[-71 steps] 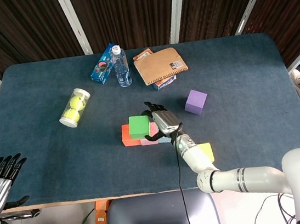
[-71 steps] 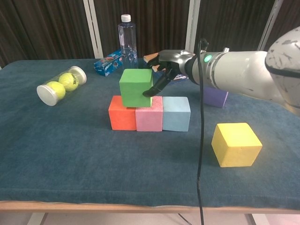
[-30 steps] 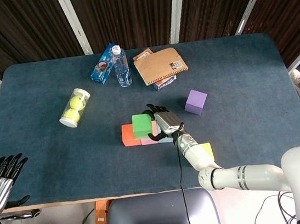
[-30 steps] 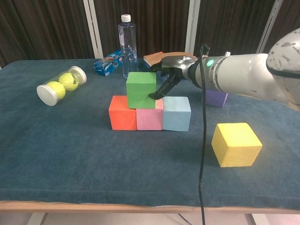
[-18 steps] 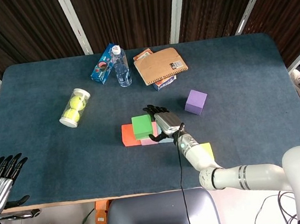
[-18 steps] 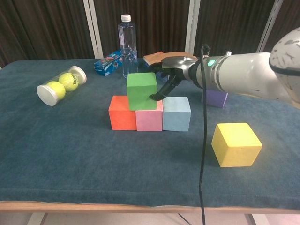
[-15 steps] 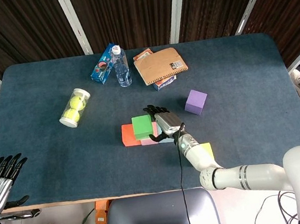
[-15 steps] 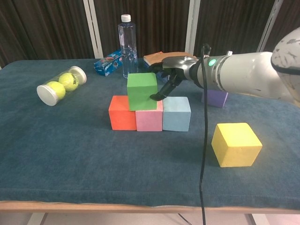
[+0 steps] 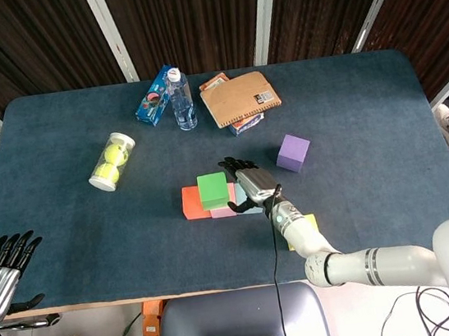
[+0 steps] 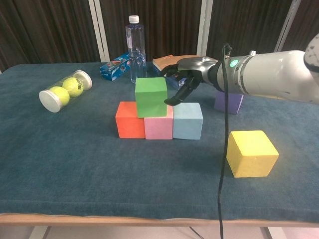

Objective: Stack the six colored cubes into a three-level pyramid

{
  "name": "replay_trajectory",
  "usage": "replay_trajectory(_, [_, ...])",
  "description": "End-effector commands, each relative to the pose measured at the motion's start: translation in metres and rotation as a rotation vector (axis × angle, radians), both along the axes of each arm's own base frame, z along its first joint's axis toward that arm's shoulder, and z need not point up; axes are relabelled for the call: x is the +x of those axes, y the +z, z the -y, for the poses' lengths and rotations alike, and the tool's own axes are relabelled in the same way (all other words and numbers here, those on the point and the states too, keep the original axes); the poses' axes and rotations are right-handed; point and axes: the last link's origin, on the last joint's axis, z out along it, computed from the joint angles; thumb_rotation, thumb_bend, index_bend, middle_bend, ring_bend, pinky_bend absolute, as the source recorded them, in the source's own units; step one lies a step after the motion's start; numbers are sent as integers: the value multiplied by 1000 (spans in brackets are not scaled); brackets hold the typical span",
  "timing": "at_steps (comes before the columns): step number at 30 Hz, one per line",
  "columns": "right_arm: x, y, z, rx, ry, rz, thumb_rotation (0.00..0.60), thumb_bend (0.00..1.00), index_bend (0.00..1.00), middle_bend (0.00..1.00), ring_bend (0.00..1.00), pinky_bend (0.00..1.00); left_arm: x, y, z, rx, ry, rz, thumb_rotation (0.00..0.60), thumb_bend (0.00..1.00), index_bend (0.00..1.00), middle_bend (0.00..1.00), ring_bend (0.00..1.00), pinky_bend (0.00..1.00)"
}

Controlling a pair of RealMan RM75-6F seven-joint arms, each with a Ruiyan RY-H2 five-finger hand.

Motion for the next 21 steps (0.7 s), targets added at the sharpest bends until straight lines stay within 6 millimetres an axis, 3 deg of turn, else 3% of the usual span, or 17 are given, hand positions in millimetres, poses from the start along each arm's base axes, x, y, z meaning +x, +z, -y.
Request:
replay_trajectory(1, [0, 4, 0, -17, -5, 13, 600, 298, 0, 0, 0, 0, 0, 0, 0, -1, 1, -1, 507, 64, 86, 20, 0, 67])
replay_trajectory(12, [-9, 23, -5, -62, 1, 7, 600, 237, 0, 0, 0, 0, 1, -1, 2, 0, -5, 1, 505, 65, 86, 20, 0, 67])
replay_trajectory(21, [-40, 51, -23, -102, 29, -54, 600, 236, 14, 0, 0, 0, 1, -2, 4, -1, -10, 0, 508, 65, 86, 20, 0, 67])
